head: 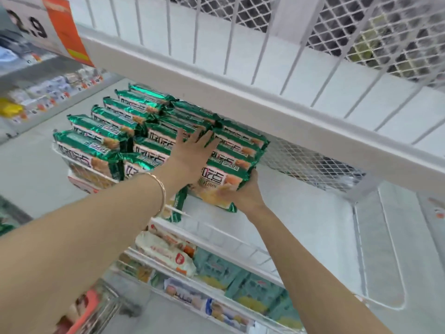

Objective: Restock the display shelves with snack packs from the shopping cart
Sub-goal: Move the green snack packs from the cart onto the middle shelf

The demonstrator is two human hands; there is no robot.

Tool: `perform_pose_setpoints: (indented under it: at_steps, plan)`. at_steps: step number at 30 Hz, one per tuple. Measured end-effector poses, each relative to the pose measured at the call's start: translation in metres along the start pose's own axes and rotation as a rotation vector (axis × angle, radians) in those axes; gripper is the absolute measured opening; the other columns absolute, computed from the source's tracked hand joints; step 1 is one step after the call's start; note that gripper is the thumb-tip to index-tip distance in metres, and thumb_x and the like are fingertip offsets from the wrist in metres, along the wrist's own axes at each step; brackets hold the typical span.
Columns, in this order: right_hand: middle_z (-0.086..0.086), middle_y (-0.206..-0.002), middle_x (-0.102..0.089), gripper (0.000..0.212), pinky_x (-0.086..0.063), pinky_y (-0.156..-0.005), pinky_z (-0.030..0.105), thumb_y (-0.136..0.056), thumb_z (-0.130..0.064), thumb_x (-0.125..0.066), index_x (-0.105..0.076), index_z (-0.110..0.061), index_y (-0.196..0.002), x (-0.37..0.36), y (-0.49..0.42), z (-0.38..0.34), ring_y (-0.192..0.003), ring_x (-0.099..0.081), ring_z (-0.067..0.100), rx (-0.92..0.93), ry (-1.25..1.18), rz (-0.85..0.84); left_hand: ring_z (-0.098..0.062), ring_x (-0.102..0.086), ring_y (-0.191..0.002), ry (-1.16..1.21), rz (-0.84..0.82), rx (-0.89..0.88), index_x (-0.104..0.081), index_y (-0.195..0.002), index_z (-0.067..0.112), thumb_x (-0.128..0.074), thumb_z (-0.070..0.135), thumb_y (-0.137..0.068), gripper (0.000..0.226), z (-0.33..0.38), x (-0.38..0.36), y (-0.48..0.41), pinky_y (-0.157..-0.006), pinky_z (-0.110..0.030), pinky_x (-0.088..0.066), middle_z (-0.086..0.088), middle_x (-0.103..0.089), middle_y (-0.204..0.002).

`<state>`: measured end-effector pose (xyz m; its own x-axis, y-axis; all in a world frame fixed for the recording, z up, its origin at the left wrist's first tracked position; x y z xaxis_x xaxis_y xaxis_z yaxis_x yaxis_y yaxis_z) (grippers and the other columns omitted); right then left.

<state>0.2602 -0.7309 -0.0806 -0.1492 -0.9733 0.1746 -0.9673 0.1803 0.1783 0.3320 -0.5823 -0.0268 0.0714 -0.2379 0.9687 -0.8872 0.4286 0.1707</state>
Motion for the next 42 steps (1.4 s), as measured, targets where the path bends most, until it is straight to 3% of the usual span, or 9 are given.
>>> perform_pose_setpoints:
  at_steps: [5, 8, 11, 14, 19, 22, 28, 32, 42]
  plan:
    - [-0.005, -0.147, -0.038, 0.111, -0.036, -0.110, 0.022, -0.067, -0.005, -0.090, -0.017, -0.042, -0.142, 0.015, 0.015, -0.011, -0.126, -0.042, -0.010, 0.227, 0.137, 0.066, -0.022, 0.014, -0.153, 0.200, -0.065, -0.099, 0.012, -0.157, 0.037, -0.080, 0.060, -0.070, 0.129, -0.023, 0.001, -0.003, -0.121, -0.056, 0.002, 0.002, 0.020, -0.165]
    - [0.001, -0.166, -0.002, 0.119, -0.004, -0.122, 0.044, -0.069, -0.052, -0.083, -0.004, -0.039, -0.156, 0.016, 0.015, -0.014, -0.154, 0.002, 0.017, 0.531, 0.815, 0.078, -0.022, 0.018, -0.151, 0.206, -0.068, -0.096, 0.015, -0.154, 0.047, -0.078, 0.063, -0.070, 0.127, -0.039, 0.002, -0.001, -0.120, -0.063, 0.003, 0.005, 0.024, -0.164]
    - [0.013, -0.167, -0.004, 0.114, -0.005, -0.119, 0.065, -0.072, -0.059, -0.079, -0.008, -0.033, -0.159, 0.003, 0.004, -0.008, -0.154, 0.002, 0.035, 0.647, 1.196, 0.007, -0.022, 0.018, -0.152, 0.184, -0.093, -0.083, 0.019, -0.152, 0.048, -0.078, 0.062, -0.071, 0.127, -0.041, -0.004, -0.003, -0.119, -0.065, 0.001, 0.006, 0.024, -0.163]
    - [0.015, -0.166, -0.009, 0.112, -0.003, -0.119, 0.060, -0.074, -0.058, -0.078, -0.008, -0.033, -0.159, 0.000, -0.004, -0.007, -0.153, -0.001, 0.038, 0.620, 1.296, -0.006, -0.022, 0.013, -0.153, 0.125, -0.028, -0.064, 0.020, -0.151, 0.048, -0.073, 0.069, -0.072, 0.125, -0.039, -0.008, -0.005, -0.120, -0.064, -0.003, 0.006, 0.020, -0.165]
    - [0.013, -0.167, -0.005, 0.109, -0.006, -0.120, 0.064, -0.078, -0.061, -0.073, -0.005, -0.034, -0.159, -0.001, 0.001, -0.014, -0.154, 0.003, 0.037, 0.573, 1.352, -0.040, -0.022, 0.008, -0.154, 0.106, 0.002, -0.072, 0.016, -0.154, 0.045, -0.071, 0.069, -0.073, 0.121, -0.038, -0.004, 0.001, -0.120, -0.062, -0.005, 0.005, 0.016, -0.166]
    - [0.005, -0.168, 0.009, 0.094, 0.008, -0.119, 0.064, -0.088, -0.070, -0.051, 0.004, -0.039, -0.158, 0.001, 0.008, -0.029, -0.153, 0.015, 0.030, 0.447, 1.377, -0.154, -0.022, 0.001, -0.154, 0.202, 0.018, -0.066, 0.007, -0.157, 0.041, -0.063, 0.066, -0.084, 0.105, -0.048, 0.004, 0.019, -0.123, -0.056, -0.007, 0.002, 0.008, -0.167]
    - [0.012, -0.157, -0.037, 0.048, -0.005, -0.121, 0.056, -0.103, -0.034, -0.046, -0.045, -0.016, -0.148, -0.039, 0.042, -0.087, -0.148, -0.027, 0.030, 0.600, 1.126, 0.076, -0.030, -0.035, -0.143, 0.375, 0.239, 0.131, -0.029, -0.155, 0.025, -0.057, 0.037, -0.097, 0.066, -0.106, 0.014, 0.106, -0.117, -0.053, -0.031, -0.005, -0.034, -0.159]
    - [0.013, -0.151, -0.045, 0.045, -0.009, -0.122, 0.054, -0.100, -0.025, -0.050, -0.050, -0.014, -0.143, -0.128, 0.066, -0.118, -0.143, -0.035, 0.030, 0.738, 1.099, -0.011, -0.028, -0.052, -0.125, 0.419, 0.257, 0.301, -0.050, -0.140, 0.023, -0.057, 0.027, -0.094, 0.047, -0.172, -0.013, 0.192, -0.100, -0.045, -0.046, -0.005, -0.056, -0.137]
    - [0.015, -0.146, -0.048, 0.044, -0.019, -0.118, 0.046, -0.096, -0.019, -0.054, -0.053, -0.010, -0.139, -0.421, 0.164, -0.111, -0.137, -0.040, 0.031, 0.868, 1.019, -0.506, -0.028, -0.047, -0.132, 0.551, 0.018, 0.716, -0.042, -0.147, 0.021, -0.053, 0.031, -0.101, 0.049, -0.321, -0.110, 0.409, -0.100, -0.045, -0.047, -0.004, -0.041, -0.151]
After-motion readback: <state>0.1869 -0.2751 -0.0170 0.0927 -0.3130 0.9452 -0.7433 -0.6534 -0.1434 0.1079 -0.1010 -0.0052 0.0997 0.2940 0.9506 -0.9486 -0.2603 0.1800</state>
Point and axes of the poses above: each hand's wrist, its own y-axis away from the middle knuckle, its own x-axis out of the back of the hand, z = x × y, the point moved 3 cm from there along -y, towards the middle knuckle
